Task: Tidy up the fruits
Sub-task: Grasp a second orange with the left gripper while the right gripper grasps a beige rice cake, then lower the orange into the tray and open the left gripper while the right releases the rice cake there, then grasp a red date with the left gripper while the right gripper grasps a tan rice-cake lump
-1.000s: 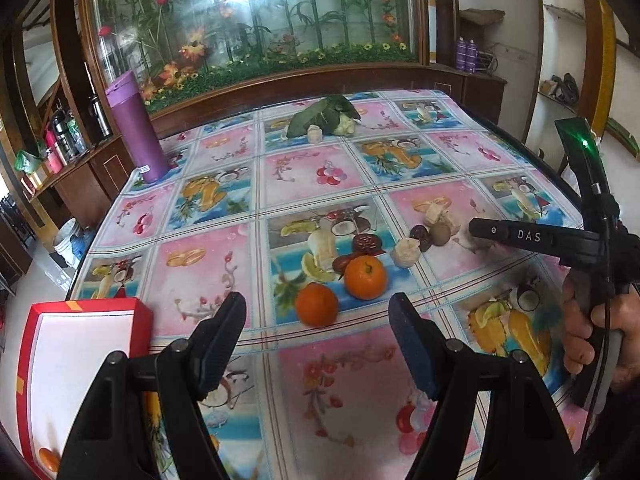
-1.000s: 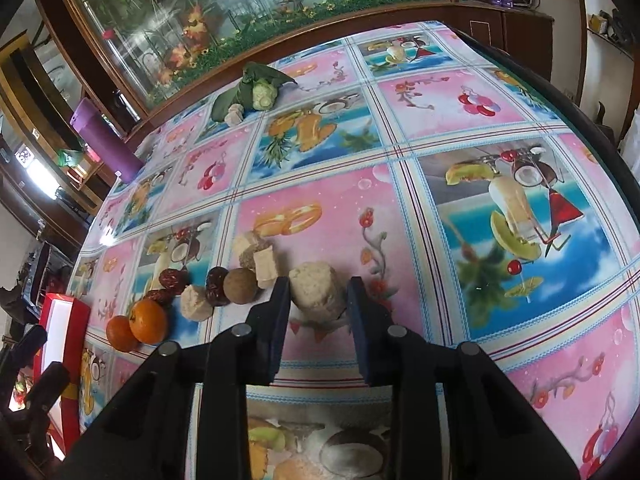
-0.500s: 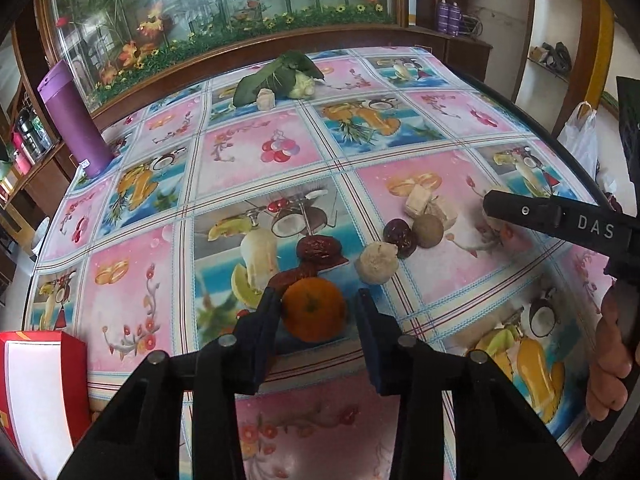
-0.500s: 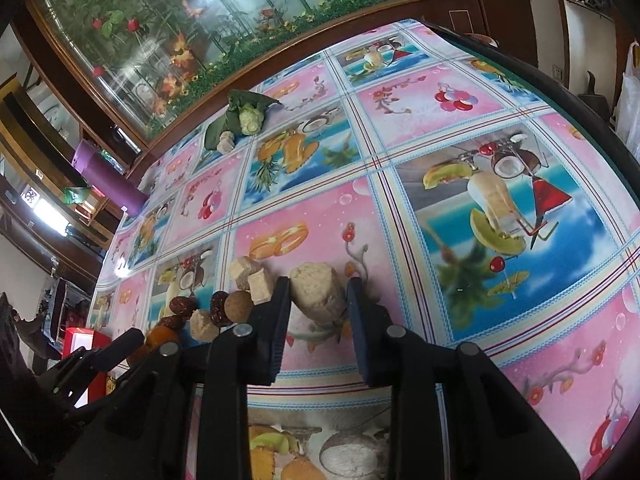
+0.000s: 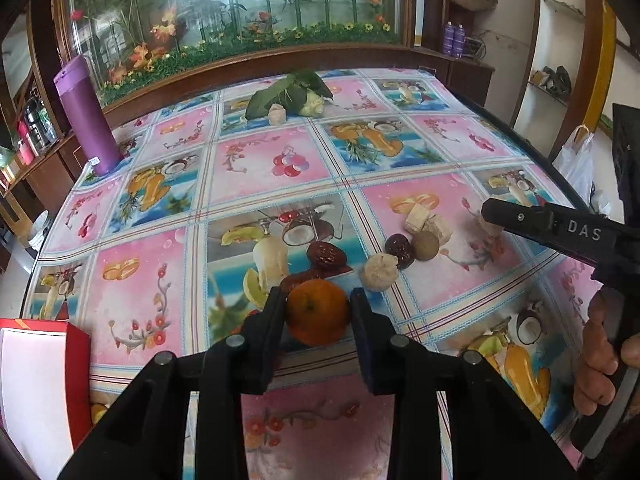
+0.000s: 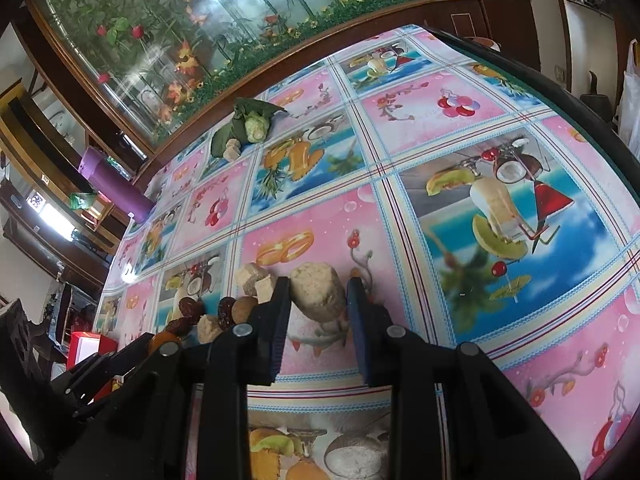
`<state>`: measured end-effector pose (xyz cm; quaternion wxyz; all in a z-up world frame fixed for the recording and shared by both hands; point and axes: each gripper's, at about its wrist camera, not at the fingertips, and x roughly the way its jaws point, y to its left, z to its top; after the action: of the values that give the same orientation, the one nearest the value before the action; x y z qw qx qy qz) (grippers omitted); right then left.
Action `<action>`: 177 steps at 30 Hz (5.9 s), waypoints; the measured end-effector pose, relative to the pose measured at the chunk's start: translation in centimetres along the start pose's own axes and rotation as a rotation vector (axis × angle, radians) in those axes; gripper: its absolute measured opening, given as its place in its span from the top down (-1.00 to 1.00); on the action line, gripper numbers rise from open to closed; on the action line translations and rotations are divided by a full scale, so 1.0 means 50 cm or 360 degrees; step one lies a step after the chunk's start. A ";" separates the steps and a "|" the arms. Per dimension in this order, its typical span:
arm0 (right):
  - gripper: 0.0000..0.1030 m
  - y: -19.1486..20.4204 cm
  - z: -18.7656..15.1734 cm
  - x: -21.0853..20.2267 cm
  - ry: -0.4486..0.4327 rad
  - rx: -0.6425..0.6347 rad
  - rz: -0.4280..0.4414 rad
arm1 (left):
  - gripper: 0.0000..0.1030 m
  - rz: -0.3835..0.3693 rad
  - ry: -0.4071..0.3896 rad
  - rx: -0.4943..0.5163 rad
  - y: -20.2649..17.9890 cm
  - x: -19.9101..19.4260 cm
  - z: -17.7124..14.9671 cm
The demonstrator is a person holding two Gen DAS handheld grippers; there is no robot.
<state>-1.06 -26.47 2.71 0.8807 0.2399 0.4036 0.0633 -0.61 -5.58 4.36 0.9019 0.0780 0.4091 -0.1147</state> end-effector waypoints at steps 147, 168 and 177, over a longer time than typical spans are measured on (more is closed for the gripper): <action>0.48 0.074 0.013 -0.003 -0.0073 0.0059 0.0240 | -0.15 -0.0011 0.0096 0.0217 0.010 0.027 0.014; 0.48 0.046 0.024 -0.010 -0.0128 0.0151 0.0216 | 0.72 -0.0161 0.0213 0.0203 -0.005 0.082 0.024; 0.48 0.046 0.025 -0.012 -0.0151 0.0134 0.0194 | 0.72 -0.0124 -0.0005 0.0152 0.016 -0.040 0.022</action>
<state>-0.35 -25.10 4.92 0.8825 0.3035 0.3483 0.0882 -0.88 -4.78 6.63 0.8926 0.1047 0.4046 -0.1691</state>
